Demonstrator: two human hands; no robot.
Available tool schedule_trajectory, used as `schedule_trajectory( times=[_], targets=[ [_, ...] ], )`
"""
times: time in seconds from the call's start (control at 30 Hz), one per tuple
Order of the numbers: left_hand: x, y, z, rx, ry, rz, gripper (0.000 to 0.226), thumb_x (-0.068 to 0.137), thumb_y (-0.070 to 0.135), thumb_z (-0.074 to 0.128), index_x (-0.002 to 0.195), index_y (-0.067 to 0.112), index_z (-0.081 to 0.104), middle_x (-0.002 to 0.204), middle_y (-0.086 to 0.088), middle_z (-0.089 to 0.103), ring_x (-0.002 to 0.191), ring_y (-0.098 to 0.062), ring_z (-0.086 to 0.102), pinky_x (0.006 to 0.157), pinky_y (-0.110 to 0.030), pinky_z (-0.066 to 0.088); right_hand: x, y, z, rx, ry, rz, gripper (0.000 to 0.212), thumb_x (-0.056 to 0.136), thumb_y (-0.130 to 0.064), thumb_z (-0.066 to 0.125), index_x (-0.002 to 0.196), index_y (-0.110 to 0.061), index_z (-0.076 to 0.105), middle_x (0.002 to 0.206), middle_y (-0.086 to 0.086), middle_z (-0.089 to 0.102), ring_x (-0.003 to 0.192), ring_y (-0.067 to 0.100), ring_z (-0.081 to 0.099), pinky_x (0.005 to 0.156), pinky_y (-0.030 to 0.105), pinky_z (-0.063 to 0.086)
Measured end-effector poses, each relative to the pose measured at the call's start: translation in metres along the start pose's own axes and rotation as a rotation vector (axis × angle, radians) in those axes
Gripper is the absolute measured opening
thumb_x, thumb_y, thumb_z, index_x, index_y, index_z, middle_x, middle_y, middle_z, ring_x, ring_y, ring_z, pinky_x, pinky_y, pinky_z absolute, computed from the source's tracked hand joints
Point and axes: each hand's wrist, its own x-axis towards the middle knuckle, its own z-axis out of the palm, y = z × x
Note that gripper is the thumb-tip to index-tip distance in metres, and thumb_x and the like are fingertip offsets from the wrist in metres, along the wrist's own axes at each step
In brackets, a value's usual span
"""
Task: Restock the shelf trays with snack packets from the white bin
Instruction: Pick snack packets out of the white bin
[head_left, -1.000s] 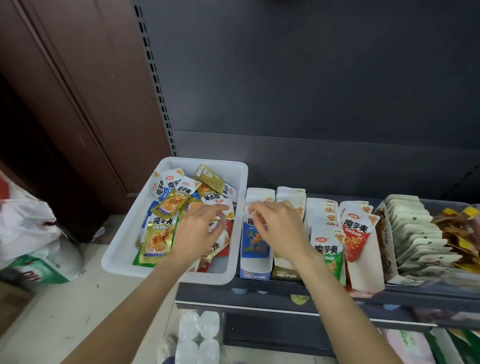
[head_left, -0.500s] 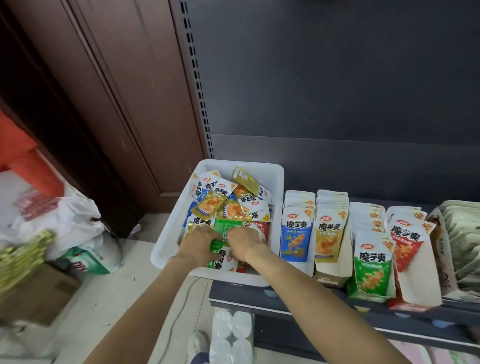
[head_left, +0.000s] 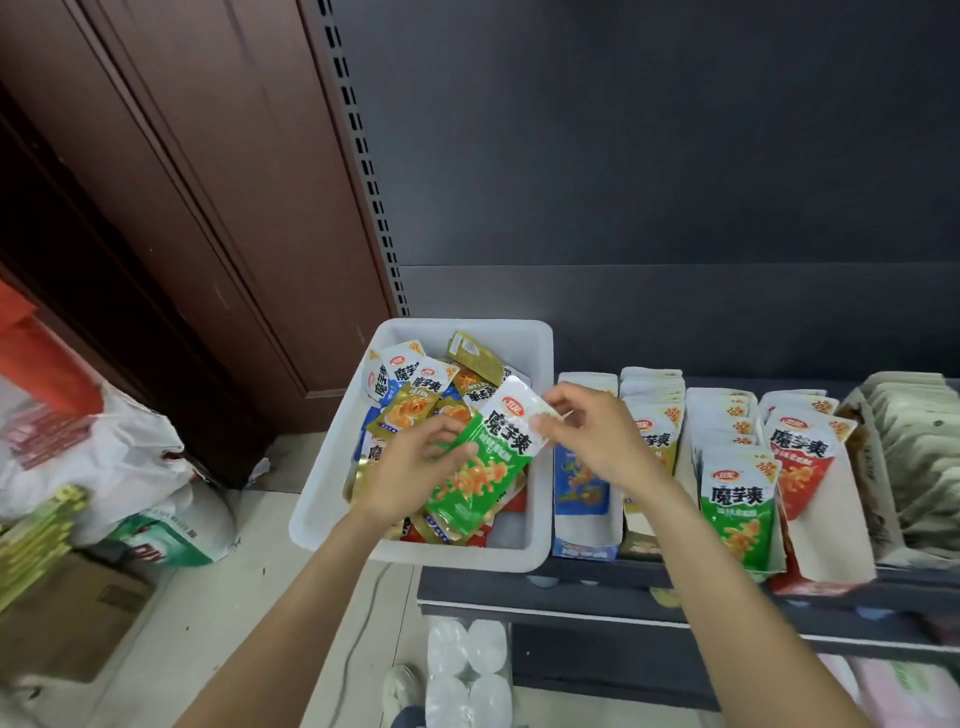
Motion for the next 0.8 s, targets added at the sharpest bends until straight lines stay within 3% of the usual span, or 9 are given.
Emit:
schedule_trajectory(
  times=[0.1, 0.2, 0.3, 0.37, 0.47, 0.57, 0.67, 0.73, 0.8],
  targets=[
    [-0.004, 0.031, 0.021, -0.158, -0.056, 0.039, 0.017, 0.083, 0.011, 0.068, 0.086, 0.025, 0.059, 0.085, 0.011, 0.06, 0.069, 0.01, 0.06, 0.067, -0.007, 0.046, -0.016, 0.012, -0.021, 0.207, 0.014, 0.09, 0.003, 0.089, -0.021, 0.065, 0.091, -0.019, 0.065, 0.091, -0.002, 0.071, 0.078, 0.024, 0.069, 0.051, 0.029, 0.053],
    [0.001, 0.052, 0.049, -0.172, -0.178, 0.104, 0.028, 0.078, 0.01, 0.074, 0.088, 0.031, 0.059, 0.088, 0.011, 0.06, 0.072, 0.007, 0.06, 0.073, -0.012, 0.048, -0.042, 0.016, -0.048, 0.376, 0.091, 0.097, 0.011, 0.092, -0.012, 0.058, 0.102, -0.013, 0.064, 0.09, -0.002, 0.072, 0.078, 0.008, 0.067, 0.054, 0.023, 0.053],
    [0.008, 0.07, 0.087, -0.09, -0.277, 0.212, 0.034, 0.077, 0.009, 0.076, 0.088, 0.035, 0.058, 0.089, 0.012, 0.061, 0.072, 0.004, 0.059, 0.077, -0.016, 0.049, -0.069, 0.024, -0.078, 0.413, 0.233, 0.028, 0.015, 0.094, -0.007, 0.053, 0.095, -0.019, 0.061, 0.069, -0.018, 0.068, 0.068, -0.004, 0.062, 0.059, 0.02, 0.055],
    [0.011, 0.083, 0.117, -0.05, -0.309, 0.288, 0.03, 0.078, 0.01, 0.075, 0.088, 0.033, 0.058, 0.087, 0.014, 0.062, 0.07, 0.003, 0.059, 0.077, -0.02, 0.05, -0.084, 0.031, -0.097, 0.388, 0.365, -0.022, 0.018, 0.094, -0.003, 0.051, 0.089, -0.018, 0.059, 0.067, -0.02, 0.065, 0.067, -0.005, 0.06, 0.061, 0.017, 0.054],
    [0.015, 0.098, 0.158, 0.033, -0.283, 0.398, 0.02, 0.078, 0.013, 0.074, 0.091, 0.024, 0.063, 0.084, 0.011, 0.063, 0.066, 0.004, 0.059, 0.073, -0.022, 0.053, -0.103, 0.044, -0.118, 0.322, 0.501, -0.044, 0.011, 0.094, -0.004, 0.052, 0.093, -0.011, 0.06, 0.08, -0.015, 0.07, 0.074, -0.001, 0.061, 0.064, 0.014, 0.05],
    [0.016, 0.097, 0.187, 0.093, -0.269, 0.466, 0.019, 0.08, 0.015, 0.072, 0.098, 0.015, 0.065, 0.086, 0.008, 0.065, 0.07, 0.0, 0.062, 0.072, -0.022, 0.054, -0.115, 0.064, -0.129, 0.223, 0.548, -0.011, 0.009, 0.093, -0.021, 0.057, 0.099, -0.026, 0.063, 0.094, -0.012, 0.071, 0.089, 0.006, 0.064, 0.082, 0.031, 0.052],
    [0.014, 0.085, 0.204, 0.142, -0.242, 0.505, 0.016, 0.081, 0.015, 0.071, 0.096, 0.013, 0.066, 0.084, 0.009, 0.064, 0.071, 0.0, 0.062, 0.068, -0.014, 0.05, -0.118, 0.085, -0.131, 0.083, 0.547, 0.054, 0.011, 0.089, -0.046, 0.057, 0.095, -0.037, 0.06, 0.084, -0.002, 0.069, 0.08, 0.013, 0.063, 0.078, 0.05, 0.053],
    [0.012, 0.077, 0.211, 0.203, -0.209, 0.531, 0.013, 0.081, 0.015, 0.071, 0.093, 0.013, 0.067, 0.083, 0.008, 0.066, 0.071, 0.001, 0.06, 0.068, -0.016, 0.051, -0.118, 0.097, -0.128, 0.025, 0.528, 0.083, 0.007, 0.092, -0.043, 0.055, 0.095, -0.038, 0.06, 0.081, 0.001, 0.067, 0.078, 0.019, 0.063, 0.076, 0.052, 0.052],
    [0.012, 0.071, 0.215, 0.272, -0.189, 0.542, 0.008, 0.082, 0.016, 0.07, 0.089, 0.013, 0.067, 0.081, 0.005, 0.068, 0.071, -0.002, 0.06, 0.068, -0.025, 0.055, -0.116, 0.104, -0.123, -0.016, 0.507, 0.115, 0.013, 0.093, -0.036, 0.055, 0.099, -0.028, 0.062, 0.085, -0.003, 0.069, 0.083, 0.015, 0.065, 0.078, 0.046, 0.054]
  ],
)
